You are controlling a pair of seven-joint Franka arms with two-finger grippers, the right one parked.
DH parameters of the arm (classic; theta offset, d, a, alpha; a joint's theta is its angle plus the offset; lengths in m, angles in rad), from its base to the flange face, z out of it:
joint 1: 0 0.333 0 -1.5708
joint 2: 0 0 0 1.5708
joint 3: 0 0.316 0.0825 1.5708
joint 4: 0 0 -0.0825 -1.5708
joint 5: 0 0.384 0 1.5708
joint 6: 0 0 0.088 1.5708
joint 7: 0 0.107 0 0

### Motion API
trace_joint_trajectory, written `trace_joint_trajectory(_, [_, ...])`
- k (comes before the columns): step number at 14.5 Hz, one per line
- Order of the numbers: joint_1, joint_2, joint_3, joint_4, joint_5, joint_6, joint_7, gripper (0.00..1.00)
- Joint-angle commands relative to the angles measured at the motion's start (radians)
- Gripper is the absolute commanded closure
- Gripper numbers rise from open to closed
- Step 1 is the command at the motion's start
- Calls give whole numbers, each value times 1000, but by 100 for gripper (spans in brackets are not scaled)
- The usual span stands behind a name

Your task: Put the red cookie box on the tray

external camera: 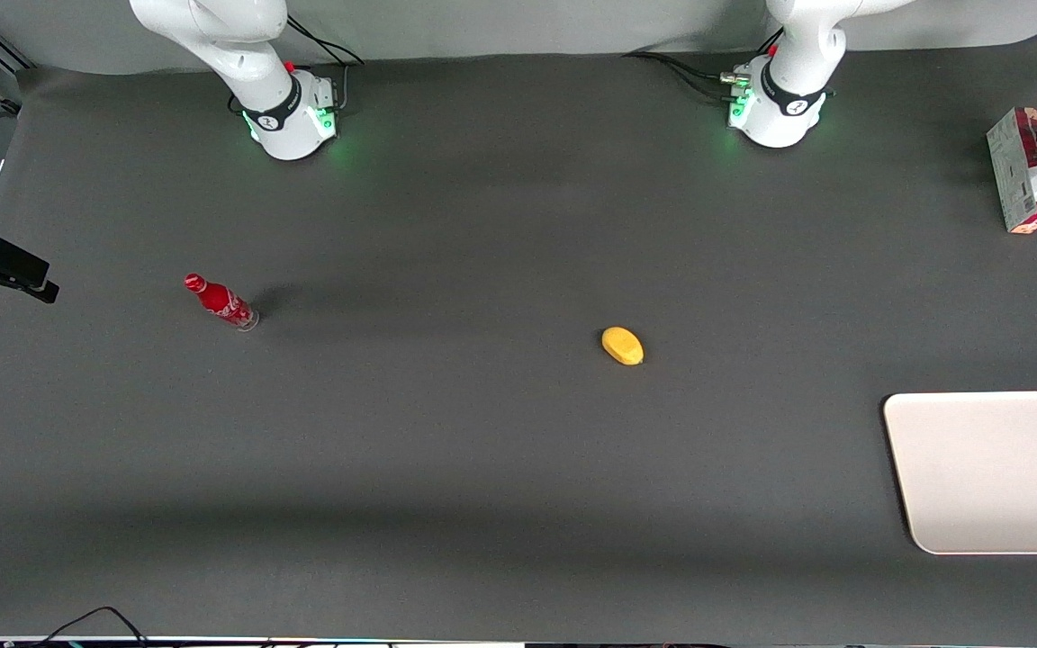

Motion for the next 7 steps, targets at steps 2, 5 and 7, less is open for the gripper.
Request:
trace_joint_trajectory(2, [28, 74, 4, -51, -44, 150, 17, 0])
trace_joint_trajectory(5, [43, 88, 4, -80, -53, 193, 17, 0])
trace_joint_trajectory(7, [74, 115, 2, -97, -78, 225, 17, 0])
